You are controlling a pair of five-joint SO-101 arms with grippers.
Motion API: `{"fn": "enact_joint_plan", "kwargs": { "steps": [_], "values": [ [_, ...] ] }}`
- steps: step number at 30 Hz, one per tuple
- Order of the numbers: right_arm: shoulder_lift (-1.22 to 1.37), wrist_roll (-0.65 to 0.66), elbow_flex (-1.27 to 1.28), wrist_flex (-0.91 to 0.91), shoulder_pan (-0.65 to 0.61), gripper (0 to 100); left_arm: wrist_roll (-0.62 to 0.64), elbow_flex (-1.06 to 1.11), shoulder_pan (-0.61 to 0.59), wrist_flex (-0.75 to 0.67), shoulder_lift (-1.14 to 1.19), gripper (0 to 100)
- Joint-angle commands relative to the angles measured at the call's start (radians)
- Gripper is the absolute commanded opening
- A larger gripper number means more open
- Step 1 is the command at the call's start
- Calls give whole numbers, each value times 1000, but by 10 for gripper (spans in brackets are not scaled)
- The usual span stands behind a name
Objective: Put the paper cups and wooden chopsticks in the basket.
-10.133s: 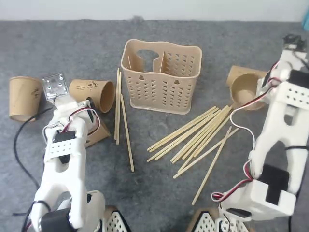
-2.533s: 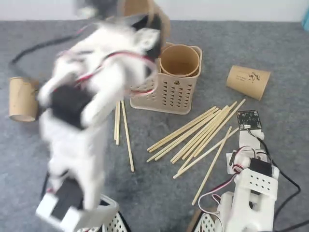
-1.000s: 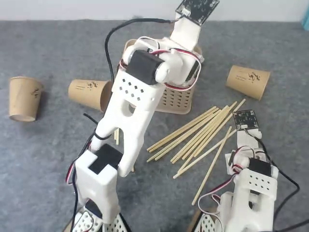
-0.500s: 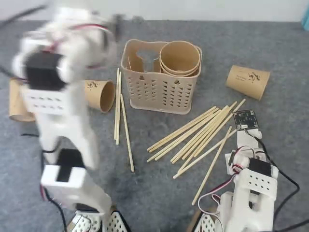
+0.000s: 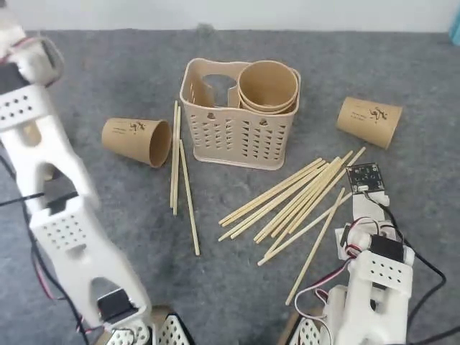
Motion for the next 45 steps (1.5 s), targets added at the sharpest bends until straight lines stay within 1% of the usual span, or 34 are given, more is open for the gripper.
{"fn": "enact_joint_plan", "kwargs": {
  "steps": [1, 3, 7, 9, 13, 15, 18, 20, 26, 27, 30, 35, 41, 45],
  "values": [
    [-22, 11, -6, -10, -4, 8, -11, -12, -29, -123, 69, 13],
    [-22, 11, -6, -10, -4, 8, -23, -12, -31, -138, 118, 14],
    [-22, 9, -6, -10, -4, 8, -141, -12, -32, -137, 183, 13],
    [-22, 9, -6, -10, -4, 8, -175, -12, -37, -133, 210, 13],
    [-22, 11, -6, -10, -4, 8, -213, -12, -83, -137, 261, 13],
    [-22, 11, -6, -12, -4, 8, -250, -12, -104, -117, 275, 13],
    [-22, 11, -6, -13, -5, 8, -345, -15, -129, -11, 272, 13],
    [-22, 11, -6, -13, -7, 8, -423, -36, -141, 103, 249, 13],
    [-22, 11, -6, -15, -8, 8, -629, -208, -160, 588, 175, 13],
    [-22, 11, -6, -15, -8, 8, -647, -211, -164, 572, 160, 13],
    [-22, 11, -6, -12, -4, 8, -647, -188, -219, 577, 110, 13],
    [-22, 11, -6, -12, -4, 8, -744, -15, -321, 577, 5, 13],
    [-22, 11, -6, -16, -8, 8, -925, 397, -408, 577, -178, 13],
    [-22, 11, -6, -16, -8, 8, -988, 615, -437, 572, -339, 13]
  ]
}}
